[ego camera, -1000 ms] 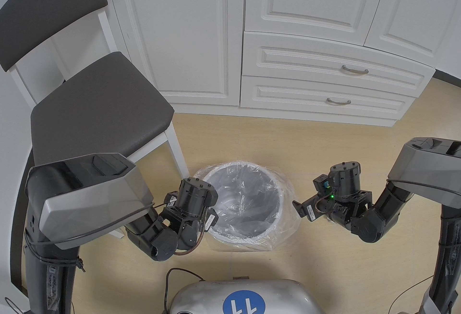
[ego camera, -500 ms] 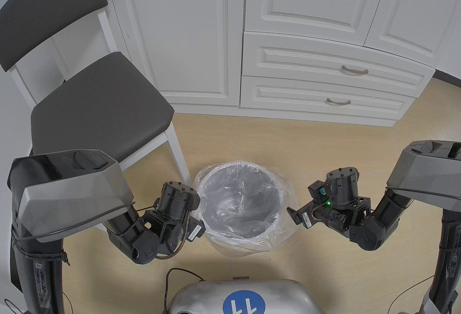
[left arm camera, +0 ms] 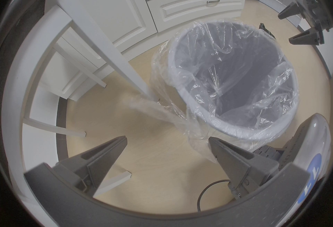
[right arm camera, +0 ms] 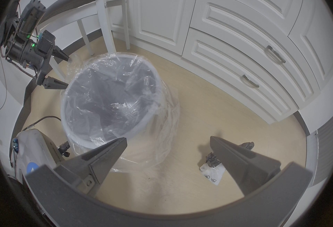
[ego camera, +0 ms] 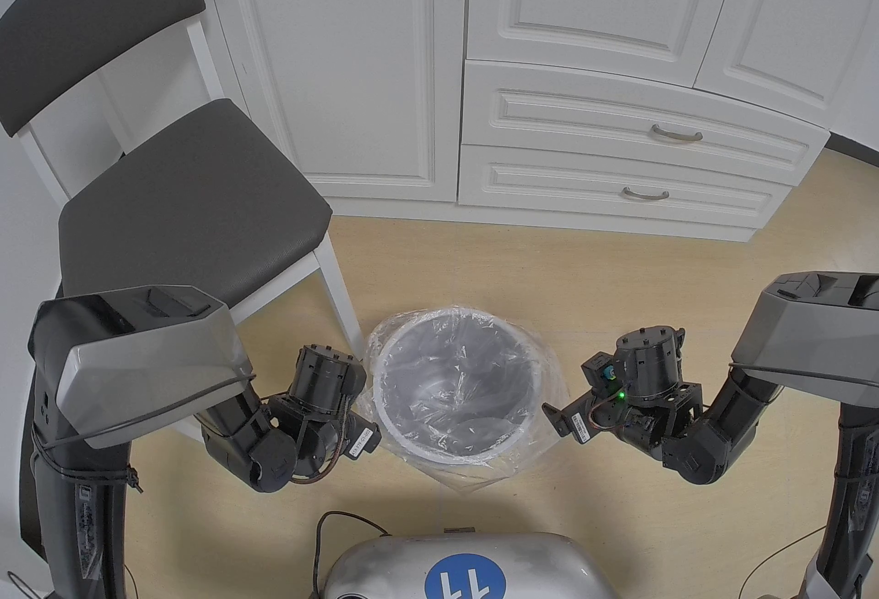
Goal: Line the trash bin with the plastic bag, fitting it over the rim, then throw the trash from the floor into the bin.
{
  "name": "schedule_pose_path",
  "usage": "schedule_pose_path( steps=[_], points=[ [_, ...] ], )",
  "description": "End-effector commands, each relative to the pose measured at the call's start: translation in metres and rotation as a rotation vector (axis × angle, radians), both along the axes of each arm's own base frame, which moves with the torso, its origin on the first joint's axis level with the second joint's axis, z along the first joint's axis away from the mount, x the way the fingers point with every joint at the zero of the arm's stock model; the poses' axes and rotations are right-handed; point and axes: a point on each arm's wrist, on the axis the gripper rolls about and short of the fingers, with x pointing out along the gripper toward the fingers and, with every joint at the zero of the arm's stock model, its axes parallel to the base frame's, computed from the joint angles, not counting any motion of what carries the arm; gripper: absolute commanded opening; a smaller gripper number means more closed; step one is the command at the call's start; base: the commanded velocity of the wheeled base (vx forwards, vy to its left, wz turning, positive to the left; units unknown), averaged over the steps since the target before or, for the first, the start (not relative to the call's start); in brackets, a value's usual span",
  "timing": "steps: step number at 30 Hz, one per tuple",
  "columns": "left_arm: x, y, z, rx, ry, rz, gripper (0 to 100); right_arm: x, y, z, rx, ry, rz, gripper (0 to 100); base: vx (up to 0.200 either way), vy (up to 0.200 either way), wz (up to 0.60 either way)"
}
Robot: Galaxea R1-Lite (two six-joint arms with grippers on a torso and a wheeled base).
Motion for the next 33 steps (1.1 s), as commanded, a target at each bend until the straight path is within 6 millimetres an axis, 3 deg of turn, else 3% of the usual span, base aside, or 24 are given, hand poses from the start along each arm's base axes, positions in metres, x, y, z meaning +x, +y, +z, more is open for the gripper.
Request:
schedule_pose_path(
  steps=[1, 14, 33],
  points=[
    [0.004, 0.004, -0.007, 0.000, 0.018, 0.002, 100, 0.000, 0.001, -0.002, -0.002, 0.005, 0.003, 100, 0.000, 0.000, 0.00],
    [0.029, 0.003, -0.028, -0.048, 0.011, 0.034, 100, 0.001, 0.002, -0.005, -0.005, 0.009, 0.003, 100, 0.000, 0.000, 0.00],
    [0.058, -0.014, -0.050, -0.191, -0.021, 0.121, 100, 0.002, 0.003, -0.010, -0.010, 0.019, 0.003, 100, 0.000, 0.000, 0.00]
  ],
)
